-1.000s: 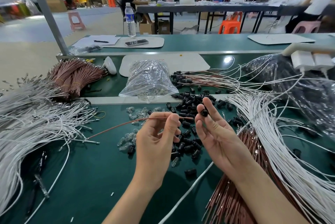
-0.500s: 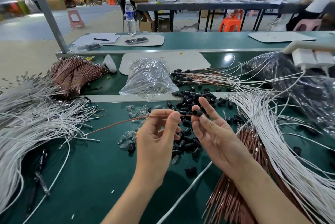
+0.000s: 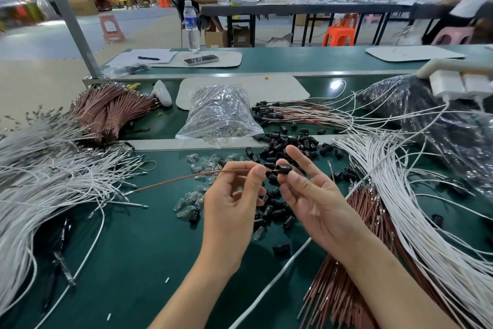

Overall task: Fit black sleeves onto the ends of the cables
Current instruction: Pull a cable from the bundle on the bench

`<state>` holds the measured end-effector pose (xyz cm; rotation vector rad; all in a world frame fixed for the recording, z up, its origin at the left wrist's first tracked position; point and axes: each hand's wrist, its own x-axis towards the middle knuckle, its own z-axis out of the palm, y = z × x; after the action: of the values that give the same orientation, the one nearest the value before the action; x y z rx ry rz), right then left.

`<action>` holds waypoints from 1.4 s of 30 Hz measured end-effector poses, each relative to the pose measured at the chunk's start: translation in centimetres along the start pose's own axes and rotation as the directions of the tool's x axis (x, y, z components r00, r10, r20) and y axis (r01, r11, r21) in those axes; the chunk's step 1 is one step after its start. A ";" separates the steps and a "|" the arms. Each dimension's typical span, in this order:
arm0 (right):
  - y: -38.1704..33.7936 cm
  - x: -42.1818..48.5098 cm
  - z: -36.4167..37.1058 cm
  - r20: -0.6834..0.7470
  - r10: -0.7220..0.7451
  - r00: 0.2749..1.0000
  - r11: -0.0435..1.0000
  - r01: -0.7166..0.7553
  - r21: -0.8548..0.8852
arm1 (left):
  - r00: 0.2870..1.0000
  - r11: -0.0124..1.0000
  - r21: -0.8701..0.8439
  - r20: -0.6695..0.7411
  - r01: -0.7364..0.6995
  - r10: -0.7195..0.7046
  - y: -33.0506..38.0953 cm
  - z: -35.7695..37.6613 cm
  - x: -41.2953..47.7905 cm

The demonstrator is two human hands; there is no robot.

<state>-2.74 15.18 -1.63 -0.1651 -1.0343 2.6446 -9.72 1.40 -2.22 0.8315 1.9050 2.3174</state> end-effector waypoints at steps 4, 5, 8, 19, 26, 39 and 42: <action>0.0 -0.1 0.0 -0.003 -0.007 1.000 1.000 0.007 -0.025 | 0.999 0.999 -0.007 0.022 0.049 -0.049 -0.1 -0.1 0.1; -0.1 0.0 0.0 -0.001 -0.009 1.000 0.999 0.009 -0.033 | 0.998 0.999 -0.006 0.022 0.053 -0.053 -0.1 -0.1 0.1; 0.0 0.0 0.0 0.006 -0.016 1.000 0.998 0.016 -0.064 | 0.998 0.998 0.004 0.024 0.061 -0.061 -0.1 -0.2 0.2; 0.7 0.1 0.1 -0.012 -0.055 0.998 0.988 0.053 -0.143 | 0.994 0.995 0.022 0.043 0.101 -0.102 -0.3 0.1 -0.1; 1.0 0.2 0.4 -0.056 -0.113 0.992 0.980 0.102 -0.171 | 0.982 0.984 -0.024 0.061 0.179 -0.177 -0.5 0.5 -0.2; 1.5 0.3 0.5 -0.078 -0.131 0.988 0.974 0.114 -0.194 | 0.961 0.938 -0.209 0.074 0.278 -0.268 -0.5 1.2 -0.1; 0.9 0.5 0.3 -0.107 -0.132 0.986 0.981 0.114 -0.160 | 0.951 0.909 -0.286 0.029 0.303 -0.308 -0.4 0.6 0.6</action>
<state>-3.52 14.51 -2.00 -0.2762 -1.1691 2.4148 -10.12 2.26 -2.27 0.4473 1.5157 2.3263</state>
